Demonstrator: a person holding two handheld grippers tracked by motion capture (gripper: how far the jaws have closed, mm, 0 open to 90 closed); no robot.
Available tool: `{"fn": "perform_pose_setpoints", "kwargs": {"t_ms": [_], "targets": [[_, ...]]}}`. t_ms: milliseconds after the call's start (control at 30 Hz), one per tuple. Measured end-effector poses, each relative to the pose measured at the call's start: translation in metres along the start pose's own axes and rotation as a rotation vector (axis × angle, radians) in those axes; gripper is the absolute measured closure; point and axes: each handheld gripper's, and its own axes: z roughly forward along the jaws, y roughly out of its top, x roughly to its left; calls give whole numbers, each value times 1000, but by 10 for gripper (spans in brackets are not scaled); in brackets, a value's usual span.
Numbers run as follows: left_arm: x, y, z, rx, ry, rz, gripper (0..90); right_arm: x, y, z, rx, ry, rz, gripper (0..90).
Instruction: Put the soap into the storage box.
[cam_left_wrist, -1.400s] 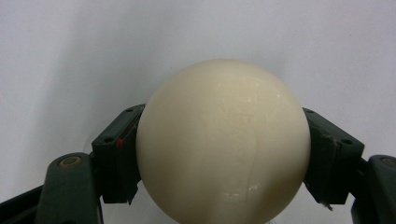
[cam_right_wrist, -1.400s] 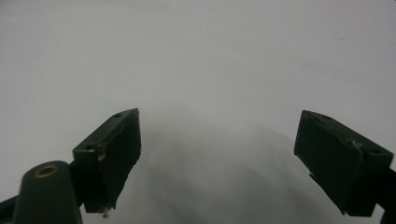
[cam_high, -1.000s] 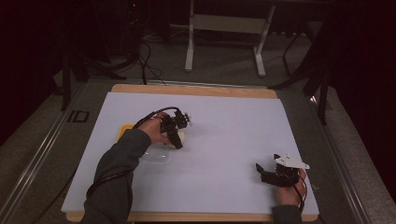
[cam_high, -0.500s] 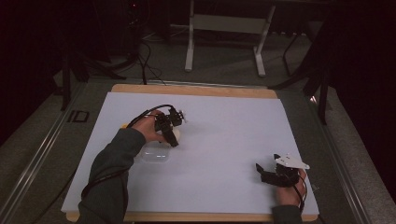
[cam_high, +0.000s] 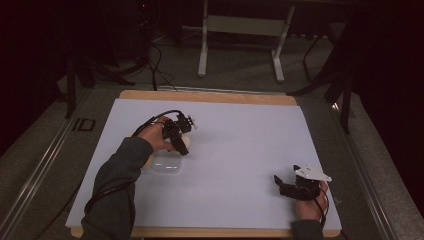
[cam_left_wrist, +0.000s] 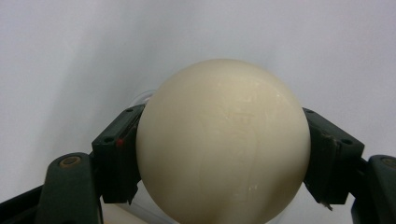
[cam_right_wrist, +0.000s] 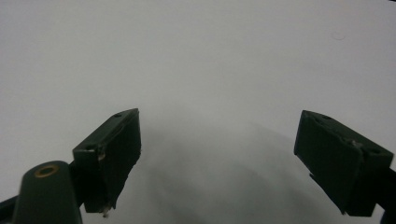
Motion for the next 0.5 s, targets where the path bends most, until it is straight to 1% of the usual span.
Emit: {"fn": "perform_pose_setpoints", "kwargs": {"t_ms": [33,167,200,433,500], "targets": [[0,-1,0,-9,-3,-4,254,0,0,0,0,0,0,147],[2,-3,-3,-15,0,-1,255,0,0,0,0,0,-1,147],[2,-4,-3,-20,1,-6,255,0,0,0,0,0,-1,147],[4,-9,-7,-27,-2,-17,255,0,0,0,0,-1,0,147],[5,-10,-8,-26,2,-11,255,0,0,0,0,-1,-1,147]]}}
